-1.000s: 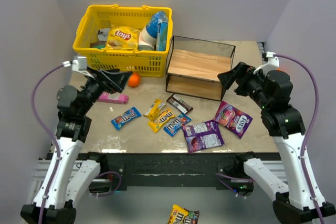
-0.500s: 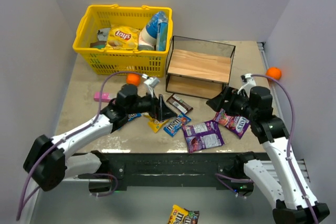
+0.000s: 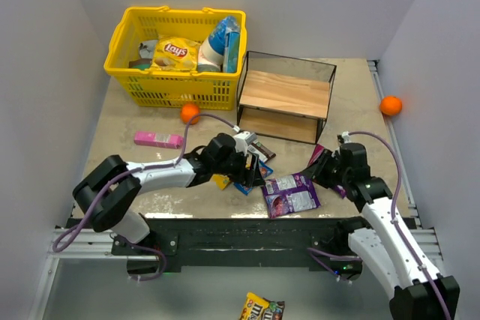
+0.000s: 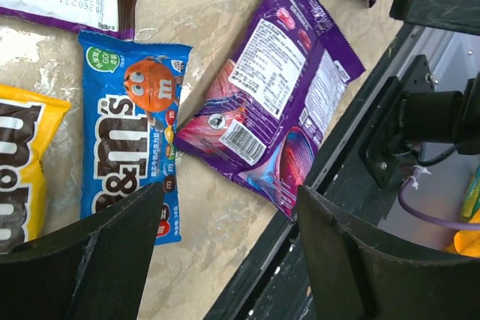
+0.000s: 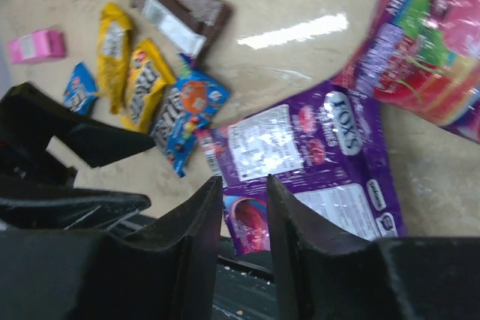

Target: Place and organize the candy bags onto the shelf

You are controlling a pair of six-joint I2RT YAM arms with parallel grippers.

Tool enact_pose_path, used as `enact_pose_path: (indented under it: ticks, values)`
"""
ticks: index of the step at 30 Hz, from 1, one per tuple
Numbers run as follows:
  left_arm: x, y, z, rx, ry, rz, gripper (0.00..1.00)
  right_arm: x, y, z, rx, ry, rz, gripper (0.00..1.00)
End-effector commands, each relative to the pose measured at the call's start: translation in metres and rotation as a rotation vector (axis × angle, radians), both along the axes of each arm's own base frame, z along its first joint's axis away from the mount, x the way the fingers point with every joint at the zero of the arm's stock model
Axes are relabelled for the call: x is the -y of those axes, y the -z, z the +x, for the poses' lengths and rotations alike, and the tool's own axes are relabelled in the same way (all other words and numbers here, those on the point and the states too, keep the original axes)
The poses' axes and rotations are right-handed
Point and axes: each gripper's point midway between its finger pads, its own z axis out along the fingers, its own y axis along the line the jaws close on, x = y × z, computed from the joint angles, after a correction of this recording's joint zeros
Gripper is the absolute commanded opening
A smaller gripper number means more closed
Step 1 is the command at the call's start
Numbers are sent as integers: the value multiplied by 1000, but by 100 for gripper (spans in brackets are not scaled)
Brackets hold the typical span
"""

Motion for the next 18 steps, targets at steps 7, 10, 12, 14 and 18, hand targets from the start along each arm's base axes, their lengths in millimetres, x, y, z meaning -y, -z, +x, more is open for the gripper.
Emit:
enact_pose_path:
  ticks: [7, 10, 12, 14, 18]
  values:
    - [39, -15, 33, 63, 7, -38, 75, 24, 47, -1, -88, 204, -36, 19]
    - [39, -7, 29, -5, -6, -21, 75, 25, 57, -2, -135, 217, -46, 19]
    - [38, -3, 23, -48, -13, -16, 75, 25, 64, -1, -157, 220, -56, 19]
    - [33, 4, 17, -80, -24, -2, 75, 26, 73, -2, -181, 232, -57, 19]
    - [26, 8, 1, -144, -48, -5, 76, 25, 86, 1, -202, 251, -50, 19]
